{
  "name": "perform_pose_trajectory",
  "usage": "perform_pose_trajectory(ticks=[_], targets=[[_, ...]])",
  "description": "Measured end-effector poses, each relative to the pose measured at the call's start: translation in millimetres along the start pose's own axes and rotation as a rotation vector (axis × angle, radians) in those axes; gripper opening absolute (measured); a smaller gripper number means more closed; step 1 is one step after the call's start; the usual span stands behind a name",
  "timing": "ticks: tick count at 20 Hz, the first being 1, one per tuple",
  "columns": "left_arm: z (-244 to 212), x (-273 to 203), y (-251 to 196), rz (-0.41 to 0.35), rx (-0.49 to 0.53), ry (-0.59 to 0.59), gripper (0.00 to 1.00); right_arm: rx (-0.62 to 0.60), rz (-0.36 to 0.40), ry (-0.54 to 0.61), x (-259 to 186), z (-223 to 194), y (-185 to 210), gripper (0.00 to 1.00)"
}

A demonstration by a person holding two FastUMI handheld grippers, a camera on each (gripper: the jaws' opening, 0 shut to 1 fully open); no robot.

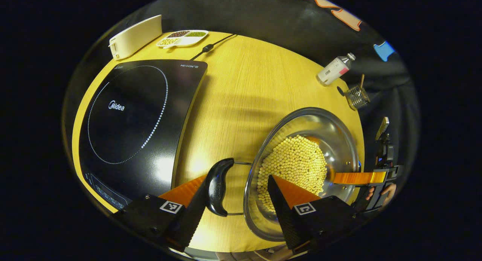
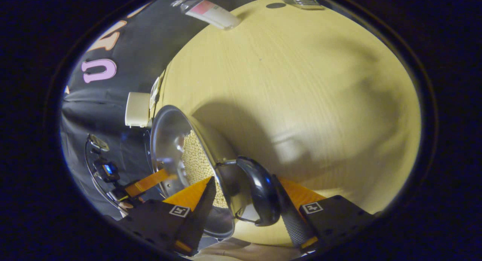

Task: First push the handle of the pot to place it horizontally, then grasp the pot with both hands and set it on the induction cooktop.

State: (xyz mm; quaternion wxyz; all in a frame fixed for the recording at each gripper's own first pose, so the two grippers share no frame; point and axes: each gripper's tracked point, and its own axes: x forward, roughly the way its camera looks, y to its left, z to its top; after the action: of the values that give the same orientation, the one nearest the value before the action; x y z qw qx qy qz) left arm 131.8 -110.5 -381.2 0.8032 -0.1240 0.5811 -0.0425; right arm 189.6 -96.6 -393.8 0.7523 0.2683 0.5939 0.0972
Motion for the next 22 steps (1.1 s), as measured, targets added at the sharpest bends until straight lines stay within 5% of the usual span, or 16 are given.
perform_pose_trajectory(ticks=[3,4,5,6,7,13,22], targets=[[-2.8,4.0,9.1,0.036,0.033,0.037,0.84,-0.013,-0.020,0.039,3.5,-4.8,-9.7,0.65],[-4.6,7.4,12.3,0.047,0.041,0.054,0.76,-0.001,-0.022,0.039,5.3,-3.4,-13.9,0.74],[-6.6,8.6,14.6,0.053,0.040,0.066,0.78,0.014,-0.009,0.059,5.4,-7.0,-12.8,0.63],[-4.0,4.9,13.8,0.058,0.040,0.062,0.67,0.018,-0.006,0.078,2.2,-7.6,-14.5,0.53],[-5.2,8.9,14.3,0.064,0.042,0.068,0.67,0.026,-0.011,0.084,3.5,-6.8,-15.4,0.49],[-10.9,5.5,12.6,0.085,0.014,0.077,0.64,-0.027,-0.013,0.056,3.3,-4.0,-13.9,0.48],[-22.6,-15.8,-4.5,0.100,0.109,0.078,0.65,-0.047,-0.004,-0.013,-22.4,-15.7,-24.8,0.48]])
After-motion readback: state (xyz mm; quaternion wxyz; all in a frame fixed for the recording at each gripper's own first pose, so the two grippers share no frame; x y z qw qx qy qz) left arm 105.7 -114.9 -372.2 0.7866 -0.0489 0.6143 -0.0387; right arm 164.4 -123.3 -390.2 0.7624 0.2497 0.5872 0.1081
